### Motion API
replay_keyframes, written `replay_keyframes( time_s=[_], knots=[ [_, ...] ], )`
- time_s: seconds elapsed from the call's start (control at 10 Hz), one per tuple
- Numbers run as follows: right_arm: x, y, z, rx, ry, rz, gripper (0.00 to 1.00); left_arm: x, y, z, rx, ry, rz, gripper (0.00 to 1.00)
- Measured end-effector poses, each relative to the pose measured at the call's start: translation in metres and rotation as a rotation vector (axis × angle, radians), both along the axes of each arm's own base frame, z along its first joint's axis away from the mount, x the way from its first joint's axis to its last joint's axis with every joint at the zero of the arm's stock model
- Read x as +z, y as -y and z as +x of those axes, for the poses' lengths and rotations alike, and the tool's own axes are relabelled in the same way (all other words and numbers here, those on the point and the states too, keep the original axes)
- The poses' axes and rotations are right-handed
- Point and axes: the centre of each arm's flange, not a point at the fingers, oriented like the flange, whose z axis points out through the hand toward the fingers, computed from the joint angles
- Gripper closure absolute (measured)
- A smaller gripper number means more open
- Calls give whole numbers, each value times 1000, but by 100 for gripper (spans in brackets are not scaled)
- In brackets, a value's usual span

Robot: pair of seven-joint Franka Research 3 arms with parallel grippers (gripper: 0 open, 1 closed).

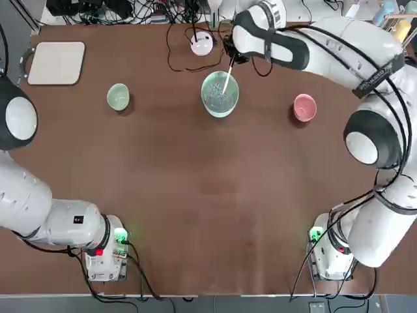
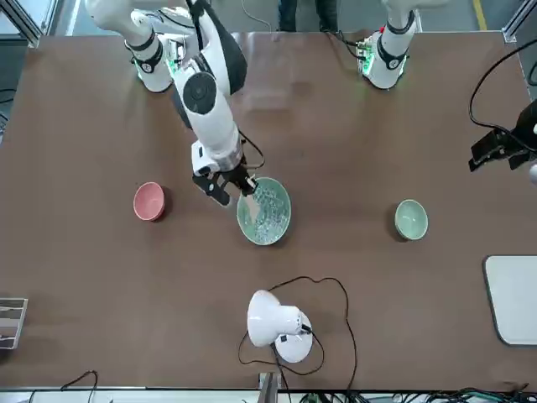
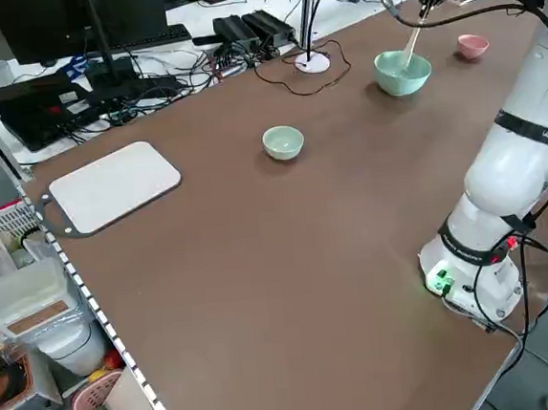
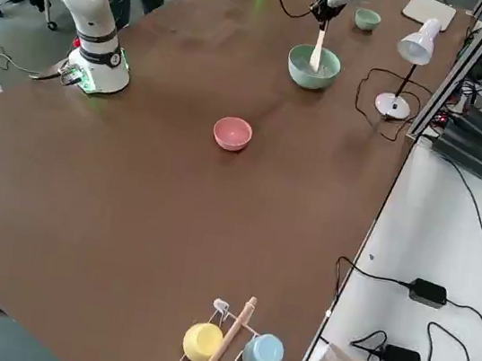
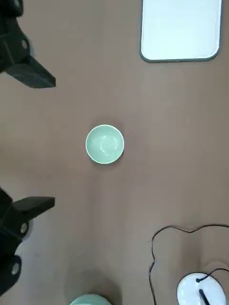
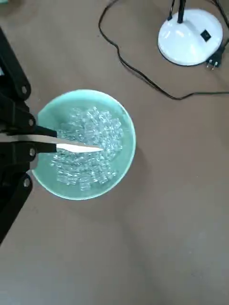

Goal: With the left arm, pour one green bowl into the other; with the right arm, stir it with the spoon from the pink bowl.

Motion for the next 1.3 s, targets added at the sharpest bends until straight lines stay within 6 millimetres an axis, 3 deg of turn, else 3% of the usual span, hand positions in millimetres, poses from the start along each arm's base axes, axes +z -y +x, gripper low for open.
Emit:
replay_keyframes(
  time_s=[0.3, 0.7, 0.9, 1.3],
  knots=[
    [42, 18, -8, 47, -37, 43, 94, 0, -5, 0, 9, 0, 1, 0],
    [71, 98, 17, 118, -87, 75, 94, 0, -7, 0, 13, 1, 1, 0],
    [67, 155, 35, 149, -98, 93, 94, 0, -8, 0, 13, 1, 1, 0],
    [21, 273, 53, 233, -122, 142, 94, 0, -12, 0, 17, 1, 1, 0]
  ],
)
